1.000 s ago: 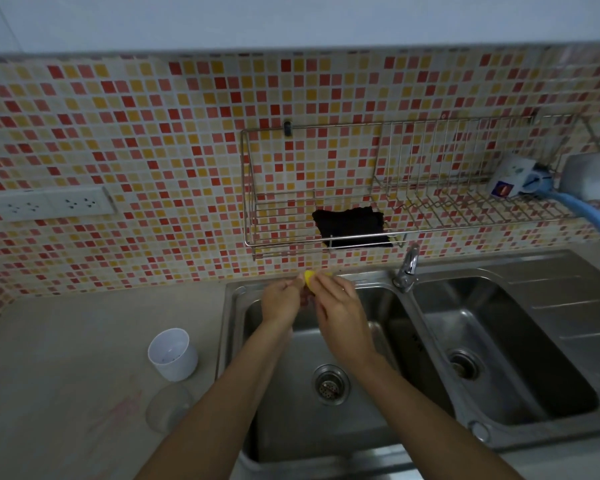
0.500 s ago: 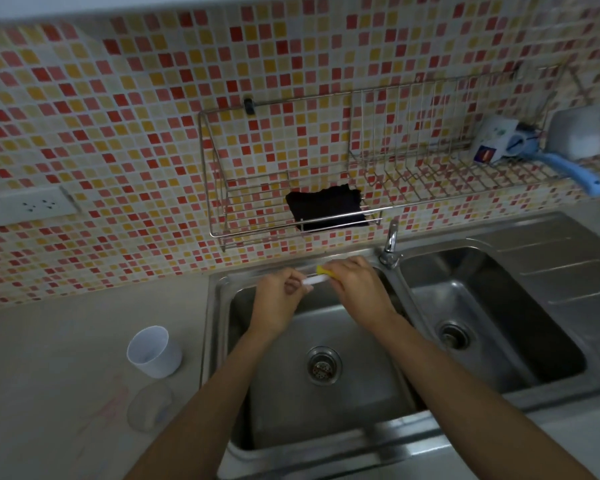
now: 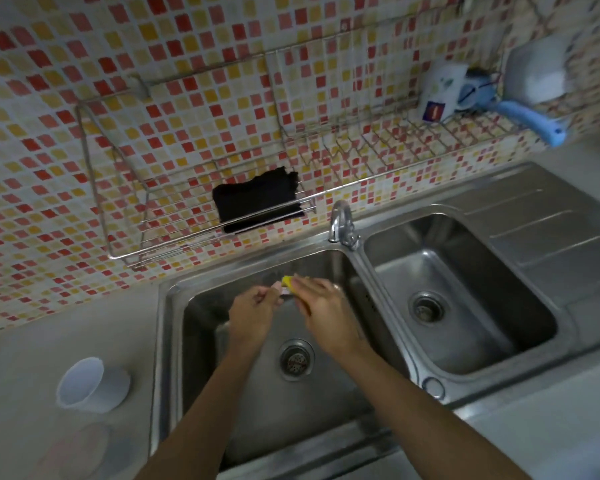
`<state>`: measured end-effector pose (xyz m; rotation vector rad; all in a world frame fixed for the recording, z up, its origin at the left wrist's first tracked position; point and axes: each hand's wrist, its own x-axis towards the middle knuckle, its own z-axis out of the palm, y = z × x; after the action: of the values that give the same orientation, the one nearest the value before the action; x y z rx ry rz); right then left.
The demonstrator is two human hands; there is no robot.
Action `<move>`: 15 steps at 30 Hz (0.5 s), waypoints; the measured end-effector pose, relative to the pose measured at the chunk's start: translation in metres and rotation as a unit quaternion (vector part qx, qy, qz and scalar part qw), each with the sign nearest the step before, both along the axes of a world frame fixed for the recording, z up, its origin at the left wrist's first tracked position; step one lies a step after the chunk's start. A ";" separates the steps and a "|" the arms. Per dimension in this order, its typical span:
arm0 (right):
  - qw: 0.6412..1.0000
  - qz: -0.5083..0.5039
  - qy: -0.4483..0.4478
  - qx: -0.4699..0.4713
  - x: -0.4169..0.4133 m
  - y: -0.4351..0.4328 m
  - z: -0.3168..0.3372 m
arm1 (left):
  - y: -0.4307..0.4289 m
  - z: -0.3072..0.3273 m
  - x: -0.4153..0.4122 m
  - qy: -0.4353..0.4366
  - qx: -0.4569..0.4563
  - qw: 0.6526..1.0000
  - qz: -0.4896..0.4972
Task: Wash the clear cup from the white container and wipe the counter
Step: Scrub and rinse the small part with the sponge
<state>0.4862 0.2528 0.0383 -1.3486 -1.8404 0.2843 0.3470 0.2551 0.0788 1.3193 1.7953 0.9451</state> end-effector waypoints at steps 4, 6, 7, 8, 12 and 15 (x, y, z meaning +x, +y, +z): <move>1.000 0.003 0.022 -0.014 0.039 0.008 -0.005 | 0.009 -0.007 0.024 0.032 -0.023 0.999 -0.016; 0.994 -0.071 0.047 -0.063 0.070 0.024 -0.012 | 0.016 -0.007 0.037 0.041 -0.019 0.999 -0.027; 0.987 -0.112 0.051 -0.099 0.084 0.034 -0.016 | 0.020 -0.006 0.043 0.038 -0.014 0.999 -0.036; 0.979 -0.142 0.052 -0.136 0.095 0.044 -0.017 | 0.024 -0.004 0.049 0.038 -0.007 0.998 -0.048; 0.963 -0.130 0.036 -0.232 0.120 0.081 -0.018 | 0.041 0.001 0.069 0.045 0.027 0.995 -0.086; 0.957 -0.100 0.033 -0.270 0.121 0.098 -0.019 | 0.052 -0.001 0.081 0.023 0.045 0.994 -0.095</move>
<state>0.6072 0.3512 0.0194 -1.8535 -1.6106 0.7564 0.4278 0.3071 0.0780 1.5496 1.6431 0.9074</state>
